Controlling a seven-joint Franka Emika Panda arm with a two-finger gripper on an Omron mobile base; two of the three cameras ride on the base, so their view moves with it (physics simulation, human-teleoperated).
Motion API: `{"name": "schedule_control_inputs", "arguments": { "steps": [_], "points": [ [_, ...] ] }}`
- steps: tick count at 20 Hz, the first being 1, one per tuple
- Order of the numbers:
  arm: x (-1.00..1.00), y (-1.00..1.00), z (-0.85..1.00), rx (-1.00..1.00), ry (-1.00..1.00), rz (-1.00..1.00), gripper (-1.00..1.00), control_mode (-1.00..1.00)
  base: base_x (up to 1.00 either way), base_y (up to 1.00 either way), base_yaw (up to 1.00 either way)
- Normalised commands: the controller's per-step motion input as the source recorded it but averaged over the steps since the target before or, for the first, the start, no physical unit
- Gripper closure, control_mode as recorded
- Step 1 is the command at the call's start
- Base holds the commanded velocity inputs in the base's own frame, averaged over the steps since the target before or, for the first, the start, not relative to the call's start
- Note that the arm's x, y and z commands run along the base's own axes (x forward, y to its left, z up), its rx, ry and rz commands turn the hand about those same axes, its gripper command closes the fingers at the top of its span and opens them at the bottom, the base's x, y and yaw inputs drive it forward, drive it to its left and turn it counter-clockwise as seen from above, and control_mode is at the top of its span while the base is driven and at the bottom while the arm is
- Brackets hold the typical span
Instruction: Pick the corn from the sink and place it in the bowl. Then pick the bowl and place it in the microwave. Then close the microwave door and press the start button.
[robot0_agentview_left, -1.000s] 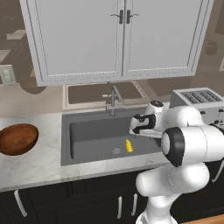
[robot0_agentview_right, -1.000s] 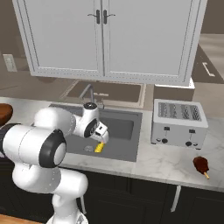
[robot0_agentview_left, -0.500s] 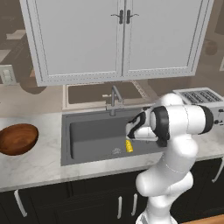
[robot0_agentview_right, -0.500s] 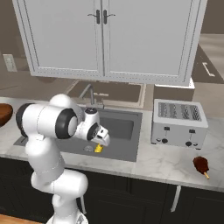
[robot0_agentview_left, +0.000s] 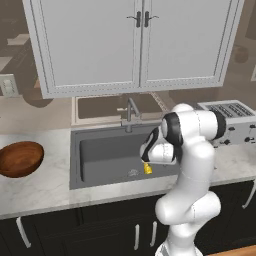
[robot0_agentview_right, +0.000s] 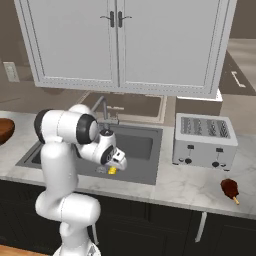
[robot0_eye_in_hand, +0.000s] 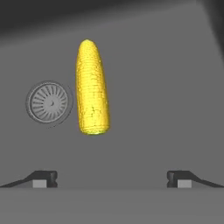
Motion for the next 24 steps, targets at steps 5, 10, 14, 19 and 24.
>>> {"name": "schedule_control_inputs", "arguments": {
  "steps": [5, 10, 14, 19, 24],
  "points": [
    [0.31, 0.06, -0.4, 0.0, 0.0, 0.02, -1.0, -1.0, 0.0, 0.0, 0.0],
    [0.27, 0.01, -0.33, 0.0, 0.0, 0.05, -1.0, -1.0, 0.0, 0.0, 0.0],
    [0.19, 0.0, -0.25, 0.0, 0.0, 0.06, -1.0, -1.0, 0.0, 0.0, 0.0],
    [0.29, 0.0, -0.21, 0.0, 0.0, 0.06, -1.0, -1.0, 0.0, 0.0, 0.0],
    [0.35, 0.0, -0.23, 0.0, 0.0, 0.06, -1.0, -1.0, 0.0, 0.0, 0.0]
  ]
}}
